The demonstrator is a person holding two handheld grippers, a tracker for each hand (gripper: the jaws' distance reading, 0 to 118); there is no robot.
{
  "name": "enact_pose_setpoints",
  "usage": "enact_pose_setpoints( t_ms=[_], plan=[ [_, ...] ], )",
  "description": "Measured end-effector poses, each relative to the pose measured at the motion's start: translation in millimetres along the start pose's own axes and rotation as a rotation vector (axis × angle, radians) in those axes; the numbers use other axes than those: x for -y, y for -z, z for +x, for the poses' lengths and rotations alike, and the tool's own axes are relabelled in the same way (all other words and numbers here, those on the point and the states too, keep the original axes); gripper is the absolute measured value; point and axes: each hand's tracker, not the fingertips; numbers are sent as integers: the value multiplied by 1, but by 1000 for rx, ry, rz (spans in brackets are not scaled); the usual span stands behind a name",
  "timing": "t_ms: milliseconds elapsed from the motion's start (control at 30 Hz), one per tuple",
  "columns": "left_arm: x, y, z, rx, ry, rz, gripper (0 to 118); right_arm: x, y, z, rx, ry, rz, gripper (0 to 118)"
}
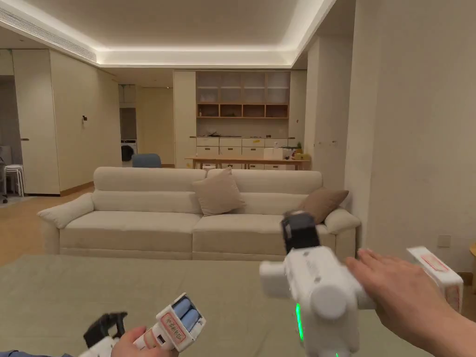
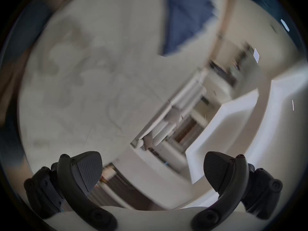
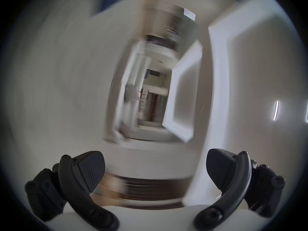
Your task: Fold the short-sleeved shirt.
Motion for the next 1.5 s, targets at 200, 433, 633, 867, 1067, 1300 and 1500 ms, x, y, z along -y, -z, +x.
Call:
enact_pose_setpoints(
  t_ms=[200, 433, 633, 867, 1067, 1300, 1500],
  plan=[
    [83, -12, 160, 281, 1223, -15, 118, 106, -5, 134, -183, 1655, 63, 118],
    [164, -54, 144, 318, 2192, 371, 118, 155, -2, 100, 57, 1578, -132, 118],
    [147, -44, 140, 322, 2005, 229, 117, 140, 1, 91, 22, 1584, -110, 118],
    [143, -43, 149, 337, 2076, 286, 117, 128, 3, 95, 23, 1548, -81, 118],
    [144, -47, 146, 340, 2078, 284, 117, 130, 0, 91, 28, 1549, -90, 118],
    [151, -46, 141, 342, 2098, 274, 117, 136, -1, 90, 41, 1537, -115, 118],
    [158, -50, 135, 335, 2097, 257, 117, 139, -7, 95, 65, 1530, -119, 118]
  ],
)
